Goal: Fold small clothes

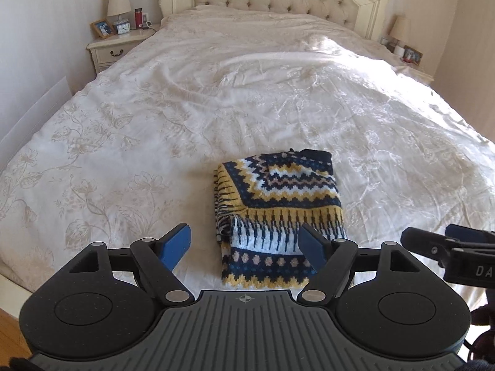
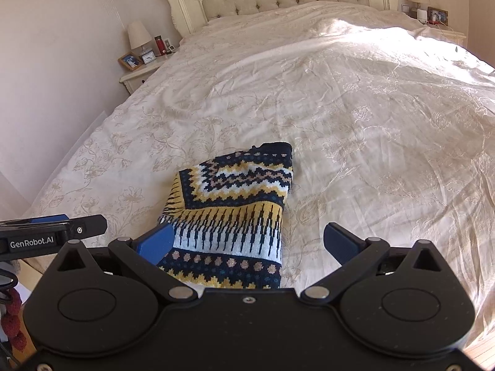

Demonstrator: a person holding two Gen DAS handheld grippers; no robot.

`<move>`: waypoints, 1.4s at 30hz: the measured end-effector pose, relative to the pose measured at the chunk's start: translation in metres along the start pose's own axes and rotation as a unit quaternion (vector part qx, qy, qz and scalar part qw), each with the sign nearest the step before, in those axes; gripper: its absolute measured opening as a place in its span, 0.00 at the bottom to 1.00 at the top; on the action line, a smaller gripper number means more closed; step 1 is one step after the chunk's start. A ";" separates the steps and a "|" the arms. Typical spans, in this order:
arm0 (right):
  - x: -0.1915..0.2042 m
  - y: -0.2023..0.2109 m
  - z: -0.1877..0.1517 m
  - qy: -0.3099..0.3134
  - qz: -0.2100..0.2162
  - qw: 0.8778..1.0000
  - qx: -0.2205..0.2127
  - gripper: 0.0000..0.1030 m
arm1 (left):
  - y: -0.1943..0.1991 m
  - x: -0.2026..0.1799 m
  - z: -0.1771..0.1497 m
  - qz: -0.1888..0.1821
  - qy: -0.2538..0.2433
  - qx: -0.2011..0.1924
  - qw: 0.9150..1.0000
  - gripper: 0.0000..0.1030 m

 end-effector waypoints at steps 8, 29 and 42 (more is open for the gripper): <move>0.008 0.022 -0.003 -0.003 0.028 1.000 -0.009 0.99 | 0.017 -0.002 -0.009 0.045 0.001 0.006 0.999 0.73; 0.017 0.052 0.001 -0.006 -0.002 0.999 -0.042 0.99 | 0.035 -0.009 -0.022 0.071 -0.025 0.023 0.997 0.73; 0.010 0.046 -0.010 -0.022 -0.015 1.000 0.005 0.99 | 0.036 -0.008 -0.027 0.077 -0.012 0.042 0.996 0.73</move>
Point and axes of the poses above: each gripper's, at about its wrist camera, not at the fingertips, and y roughly against the way its jaws point, x to its left, z to its top, the point moved 6 cm from there along -y, roughly the way its jaws point, and after that the axes turned 4 degrees about -x, right-handed, at the moved point
